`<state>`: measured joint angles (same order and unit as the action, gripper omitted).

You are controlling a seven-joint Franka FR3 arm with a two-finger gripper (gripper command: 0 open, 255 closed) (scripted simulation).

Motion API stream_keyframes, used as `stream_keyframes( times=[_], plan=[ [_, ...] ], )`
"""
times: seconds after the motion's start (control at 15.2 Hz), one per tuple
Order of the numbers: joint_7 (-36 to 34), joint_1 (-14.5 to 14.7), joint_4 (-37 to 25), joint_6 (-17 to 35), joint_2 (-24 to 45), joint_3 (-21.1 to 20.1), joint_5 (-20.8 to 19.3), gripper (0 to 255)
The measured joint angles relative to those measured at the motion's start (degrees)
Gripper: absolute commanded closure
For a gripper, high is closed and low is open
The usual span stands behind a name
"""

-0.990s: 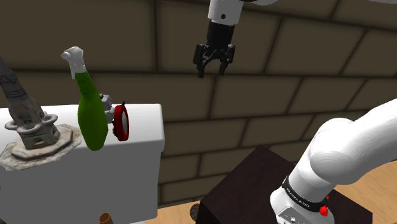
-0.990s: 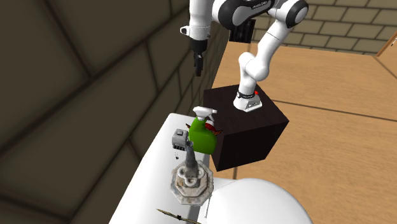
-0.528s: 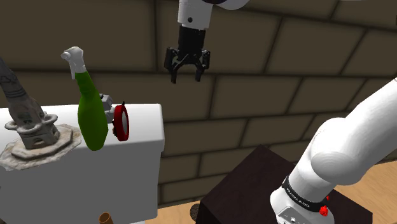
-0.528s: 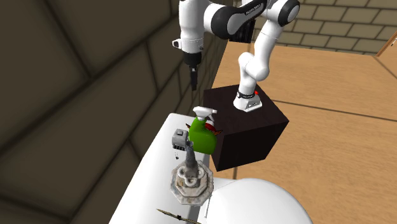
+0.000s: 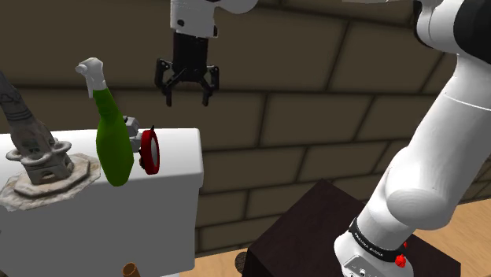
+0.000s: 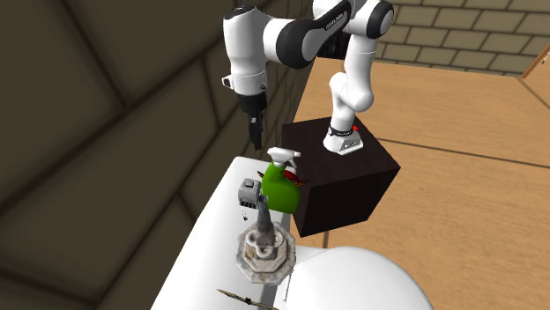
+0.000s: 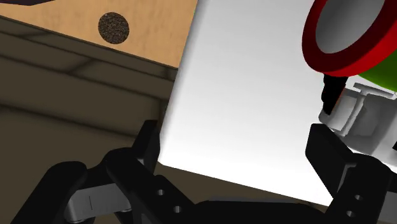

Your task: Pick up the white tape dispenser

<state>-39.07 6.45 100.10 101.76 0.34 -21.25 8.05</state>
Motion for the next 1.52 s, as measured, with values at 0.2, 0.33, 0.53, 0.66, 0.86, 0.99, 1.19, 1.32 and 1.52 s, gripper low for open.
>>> stream_keyframes(
  times=[0.2, 0.33, 0.53, 0.66, 0.86, 0.99, 1.19, 1.32, 1.52],
  plan=[
    [-3.86, 1.6, -6.36, -0.53, 6.1, -1.31, -0.58, 0],
    [-5.98, 2.68, -10.81, -0.97, 10.27, -1.83, -1.07, 0],
    [-10.13, 5.49, -20.96, -3.16, 18.3, -2.6, -2.63, 0],
    [-12.19, 7.4, -27.76, -4.53, 23.84, -2.7, -3.57, 0],
    [-13.18, 8.5, -31.37, -4.89, 27.13, -2.63, -4.07, 0],
    [-13.03, 8.39, -29.77, -3.39, 27.04, -2.63, -3.95, 0],
    [-12.63, 8.24, -27.43, -1.02, 27.13, -2.57, -3.89, 0],
    [-12.48, 8.11, -26.16, -0.03, 26.86, -2.58, -3.77, 255],
    [-12.38, 8.01, -25.77, 0.32, 26.73, -2.56, -3.73, 255]
  ],
)
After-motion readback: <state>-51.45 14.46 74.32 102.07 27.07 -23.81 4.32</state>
